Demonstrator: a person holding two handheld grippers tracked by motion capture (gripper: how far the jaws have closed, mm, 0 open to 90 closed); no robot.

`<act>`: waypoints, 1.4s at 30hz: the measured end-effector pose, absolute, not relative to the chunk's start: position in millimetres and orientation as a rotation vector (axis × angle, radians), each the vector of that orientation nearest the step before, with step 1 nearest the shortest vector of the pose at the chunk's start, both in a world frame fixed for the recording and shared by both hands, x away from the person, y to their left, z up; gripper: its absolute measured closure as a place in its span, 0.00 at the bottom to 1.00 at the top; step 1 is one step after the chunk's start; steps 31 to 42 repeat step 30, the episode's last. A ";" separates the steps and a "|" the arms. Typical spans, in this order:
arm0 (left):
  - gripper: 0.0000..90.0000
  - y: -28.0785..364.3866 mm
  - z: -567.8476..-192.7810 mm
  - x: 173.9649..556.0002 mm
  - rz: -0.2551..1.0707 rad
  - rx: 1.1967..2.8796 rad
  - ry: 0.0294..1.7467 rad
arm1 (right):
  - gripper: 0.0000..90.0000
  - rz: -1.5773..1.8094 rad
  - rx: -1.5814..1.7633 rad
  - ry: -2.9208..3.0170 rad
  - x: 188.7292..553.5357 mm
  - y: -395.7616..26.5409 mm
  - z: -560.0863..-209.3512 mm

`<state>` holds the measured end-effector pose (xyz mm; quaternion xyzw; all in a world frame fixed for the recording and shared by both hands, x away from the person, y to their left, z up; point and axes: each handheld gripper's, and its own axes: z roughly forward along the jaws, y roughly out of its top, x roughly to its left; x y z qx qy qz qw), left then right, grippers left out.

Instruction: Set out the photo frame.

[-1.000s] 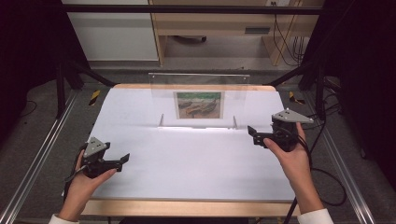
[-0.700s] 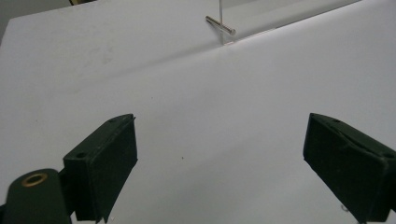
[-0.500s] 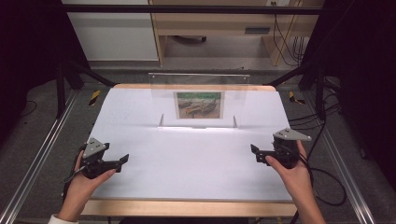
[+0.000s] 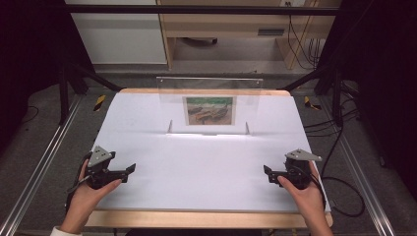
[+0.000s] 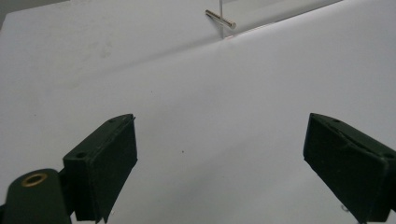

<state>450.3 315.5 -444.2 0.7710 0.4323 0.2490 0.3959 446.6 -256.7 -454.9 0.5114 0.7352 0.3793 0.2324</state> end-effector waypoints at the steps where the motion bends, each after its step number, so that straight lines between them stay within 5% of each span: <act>1: 0.11 315.4 -444.4 450.4 0.631 1.954 1.096 | 0.07 1.049 1.413 2.021 446.5 -257.1 -456.7; 42: 0.10 308.7 -444.2 448.6 0.628 1.983 1.066 | 0.04 0.893 1.477 2.037 459.9 -258.3 -491.2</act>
